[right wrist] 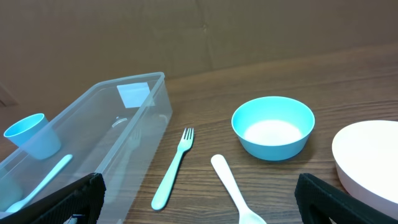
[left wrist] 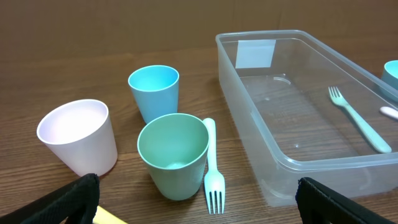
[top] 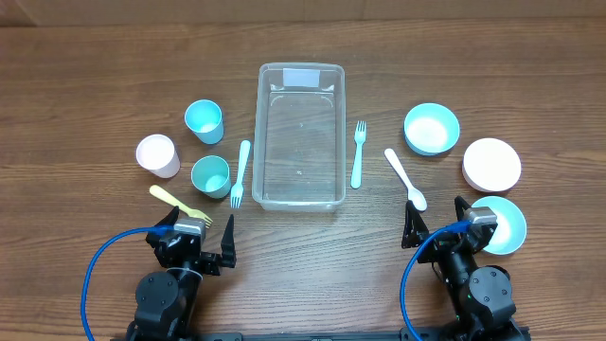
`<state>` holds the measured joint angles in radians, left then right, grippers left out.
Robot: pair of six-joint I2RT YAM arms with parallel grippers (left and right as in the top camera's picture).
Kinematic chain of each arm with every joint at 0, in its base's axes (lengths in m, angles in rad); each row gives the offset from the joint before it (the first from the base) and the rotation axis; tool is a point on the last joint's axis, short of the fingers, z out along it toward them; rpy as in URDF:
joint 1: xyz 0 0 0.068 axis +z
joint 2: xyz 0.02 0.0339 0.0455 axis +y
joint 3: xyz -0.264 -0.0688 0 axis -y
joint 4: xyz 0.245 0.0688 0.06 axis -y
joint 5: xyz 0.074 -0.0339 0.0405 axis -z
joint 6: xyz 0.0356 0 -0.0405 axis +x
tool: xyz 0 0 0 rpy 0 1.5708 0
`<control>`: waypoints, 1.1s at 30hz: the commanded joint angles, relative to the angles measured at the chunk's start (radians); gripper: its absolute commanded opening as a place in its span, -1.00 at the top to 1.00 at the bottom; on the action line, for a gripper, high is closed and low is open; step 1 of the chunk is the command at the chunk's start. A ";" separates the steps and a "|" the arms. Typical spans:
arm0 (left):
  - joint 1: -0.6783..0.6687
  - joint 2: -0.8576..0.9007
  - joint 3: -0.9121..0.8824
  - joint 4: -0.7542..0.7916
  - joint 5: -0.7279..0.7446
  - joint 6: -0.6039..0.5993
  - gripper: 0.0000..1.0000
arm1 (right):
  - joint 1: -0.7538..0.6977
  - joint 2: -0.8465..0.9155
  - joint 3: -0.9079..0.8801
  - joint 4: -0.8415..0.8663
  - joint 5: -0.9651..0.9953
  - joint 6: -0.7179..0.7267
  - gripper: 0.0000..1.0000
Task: Pack container
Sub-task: 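Move the right gripper to the teal bowl on the right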
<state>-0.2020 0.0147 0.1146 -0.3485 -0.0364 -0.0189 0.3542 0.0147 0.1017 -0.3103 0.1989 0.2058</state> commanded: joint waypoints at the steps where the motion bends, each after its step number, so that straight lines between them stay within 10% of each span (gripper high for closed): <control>1: 0.005 -0.007 -0.010 0.002 0.011 0.012 -1.00 | -0.004 -0.012 -0.006 0.006 0.010 0.003 -1.00; 33: 0.005 -0.007 -0.010 0.002 0.011 0.012 -1.00 | -0.004 -0.012 -0.006 0.006 -0.005 0.008 -1.00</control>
<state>-0.2020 0.0147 0.1146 -0.3481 -0.0368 -0.0189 0.3538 0.0147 0.1017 -0.3103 0.1986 0.2058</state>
